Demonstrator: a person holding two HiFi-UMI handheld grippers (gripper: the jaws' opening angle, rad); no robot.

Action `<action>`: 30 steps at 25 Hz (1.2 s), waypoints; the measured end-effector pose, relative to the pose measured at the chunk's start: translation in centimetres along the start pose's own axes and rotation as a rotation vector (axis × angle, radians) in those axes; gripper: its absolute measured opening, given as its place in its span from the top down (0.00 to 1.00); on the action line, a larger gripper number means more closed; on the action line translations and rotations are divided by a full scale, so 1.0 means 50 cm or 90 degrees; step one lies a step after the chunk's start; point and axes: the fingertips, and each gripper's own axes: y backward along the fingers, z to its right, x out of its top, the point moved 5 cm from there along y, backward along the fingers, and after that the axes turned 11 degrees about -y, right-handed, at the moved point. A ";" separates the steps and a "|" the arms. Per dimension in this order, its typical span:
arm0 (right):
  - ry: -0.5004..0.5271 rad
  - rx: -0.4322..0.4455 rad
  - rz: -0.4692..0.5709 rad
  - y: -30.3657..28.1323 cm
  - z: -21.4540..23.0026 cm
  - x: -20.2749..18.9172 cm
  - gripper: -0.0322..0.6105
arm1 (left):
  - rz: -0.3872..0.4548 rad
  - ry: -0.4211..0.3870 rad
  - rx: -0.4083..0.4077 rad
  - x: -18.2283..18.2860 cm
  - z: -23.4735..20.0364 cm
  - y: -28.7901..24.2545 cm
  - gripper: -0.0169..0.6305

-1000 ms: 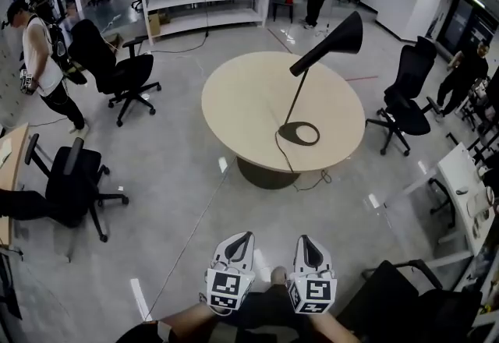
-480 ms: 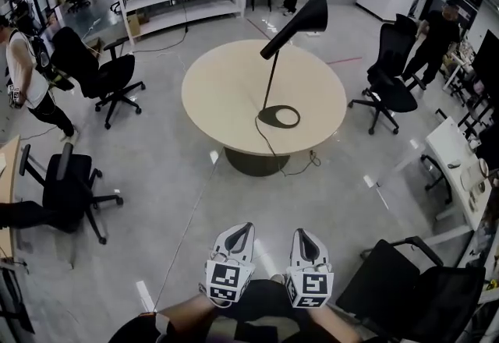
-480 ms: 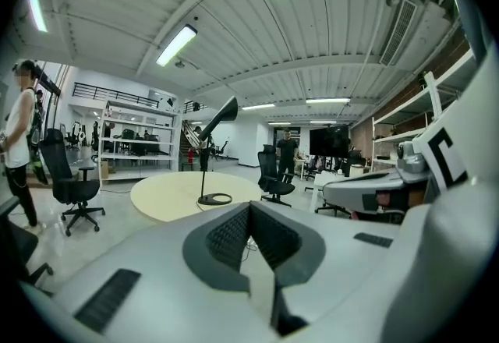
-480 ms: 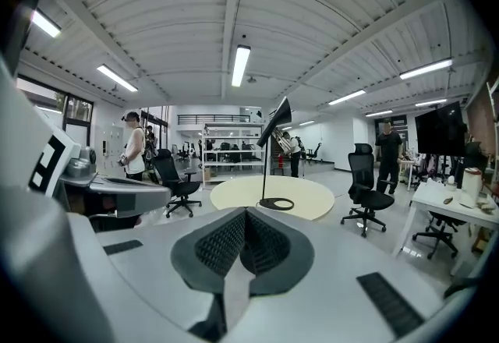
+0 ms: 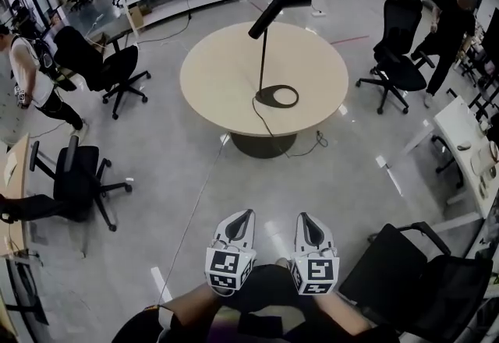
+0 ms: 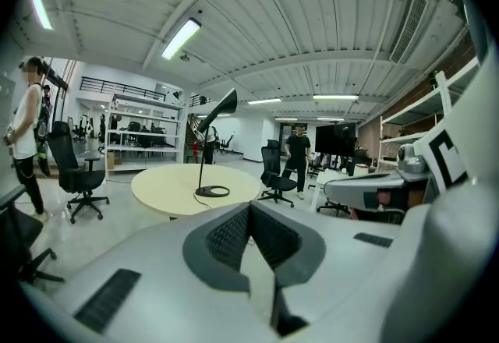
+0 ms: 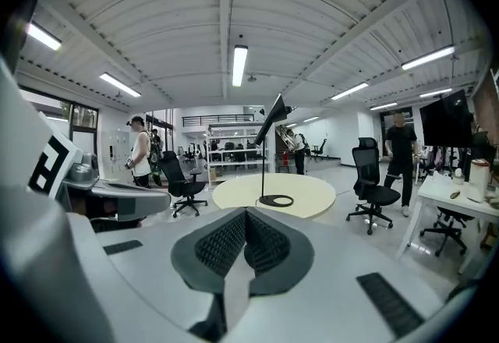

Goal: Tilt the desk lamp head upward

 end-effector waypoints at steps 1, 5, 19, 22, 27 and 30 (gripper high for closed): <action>0.002 0.005 -0.002 0.001 0.002 0.000 0.93 | -0.003 0.002 0.001 -0.001 0.006 0.000 0.91; 0.007 0.024 -0.012 0.002 0.009 0.001 0.93 | -0.007 0.008 0.010 0.000 0.022 -0.001 0.91; 0.012 0.037 -0.020 -0.009 -0.031 -0.010 0.93 | 0.001 0.023 0.031 -0.014 -0.011 0.030 0.91; 0.014 0.038 -0.019 -0.018 -0.046 -0.012 0.93 | 0.002 0.024 0.031 -0.018 -0.028 0.034 0.91; 0.015 0.038 -0.019 -0.019 -0.057 -0.010 0.93 | 0.003 0.025 0.031 -0.017 -0.035 0.040 0.91; 0.014 0.038 -0.019 -0.021 -0.057 -0.007 0.93 | 0.002 0.025 0.031 -0.015 -0.036 0.040 0.91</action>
